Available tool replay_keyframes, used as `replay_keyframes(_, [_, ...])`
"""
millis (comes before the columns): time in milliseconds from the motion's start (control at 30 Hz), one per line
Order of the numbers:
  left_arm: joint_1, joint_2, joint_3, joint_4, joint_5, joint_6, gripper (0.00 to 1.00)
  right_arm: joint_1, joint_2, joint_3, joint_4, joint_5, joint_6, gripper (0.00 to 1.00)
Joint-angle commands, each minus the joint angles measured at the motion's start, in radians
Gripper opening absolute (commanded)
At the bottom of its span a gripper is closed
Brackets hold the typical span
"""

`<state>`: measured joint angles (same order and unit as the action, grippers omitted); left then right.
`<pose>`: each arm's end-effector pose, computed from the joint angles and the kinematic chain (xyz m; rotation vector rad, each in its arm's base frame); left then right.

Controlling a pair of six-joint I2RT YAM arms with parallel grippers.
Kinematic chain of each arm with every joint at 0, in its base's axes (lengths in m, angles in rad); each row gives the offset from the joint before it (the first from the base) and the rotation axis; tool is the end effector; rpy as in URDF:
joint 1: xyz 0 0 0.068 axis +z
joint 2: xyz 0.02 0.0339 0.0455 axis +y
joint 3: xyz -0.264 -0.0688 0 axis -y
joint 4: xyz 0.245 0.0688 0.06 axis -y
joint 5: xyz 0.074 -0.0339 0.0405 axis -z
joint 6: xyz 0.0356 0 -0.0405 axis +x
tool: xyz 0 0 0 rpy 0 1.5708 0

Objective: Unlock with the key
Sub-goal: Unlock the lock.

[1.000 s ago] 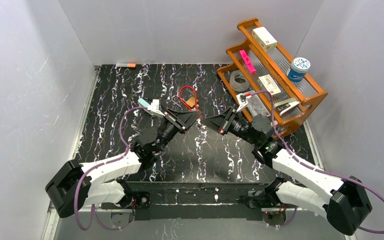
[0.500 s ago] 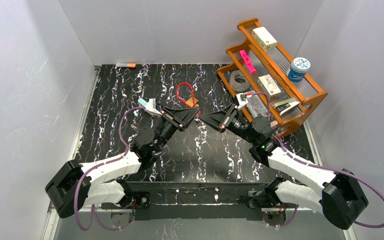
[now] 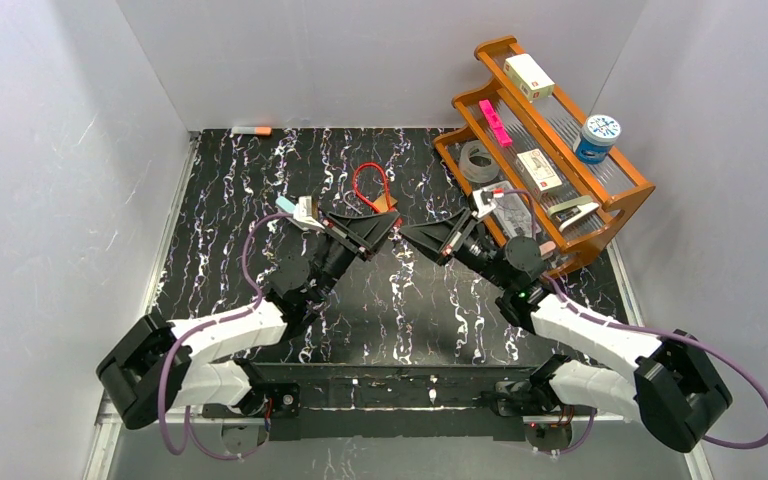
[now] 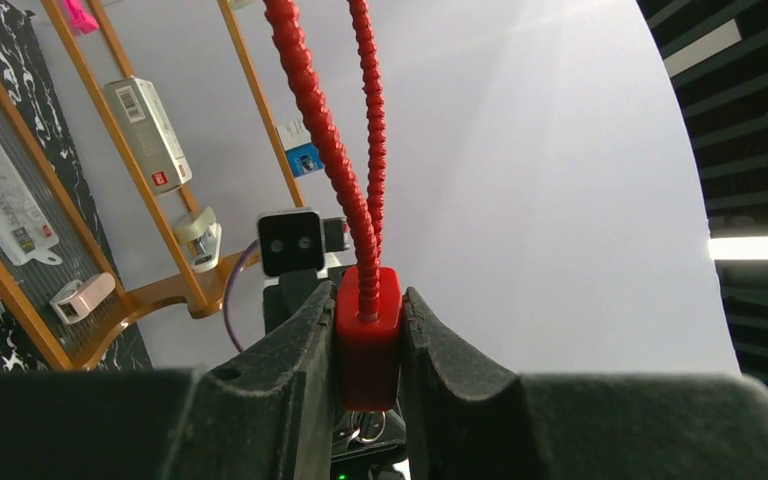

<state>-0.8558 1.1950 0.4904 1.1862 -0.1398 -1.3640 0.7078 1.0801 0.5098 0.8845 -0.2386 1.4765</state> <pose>0.1647 -0.1821 0.2967 -0.4723 1.2207 -1.8822 0.1750 0.1608 0.2981 0.3426 1.5260 1.9705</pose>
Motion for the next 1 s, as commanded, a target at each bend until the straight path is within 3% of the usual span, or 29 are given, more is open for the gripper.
replay_keyframes(0, [-0.040,0.027,-0.015,0.123,0.133,-0.004,0.00,-0.011,0.020,-0.046,0.273,0.147,0.295,0.01])
replay_keyframes(333, [-0.039,0.200,0.024,0.419,0.119,0.012,0.00,0.023,-0.045,-0.087,0.326,0.339,0.551,0.01])
replay_keyframes(533, [-0.040,0.279,0.111,0.486,0.126,-0.007,0.00,0.027,0.005,-0.087,0.440,0.377,0.645,0.01])
replay_keyframes(833, [-0.040,0.252,0.156,0.372,0.154,0.003,0.00,0.002,-0.108,-0.037,0.139,0.274,0.261,0.01])
replay_keyframes(967, [-0.038,0.206,0.177,0.219,0.221,0.004,0.00,-0.031,-0.150,0.157,-0.254,0.154,-0.139,0.01])
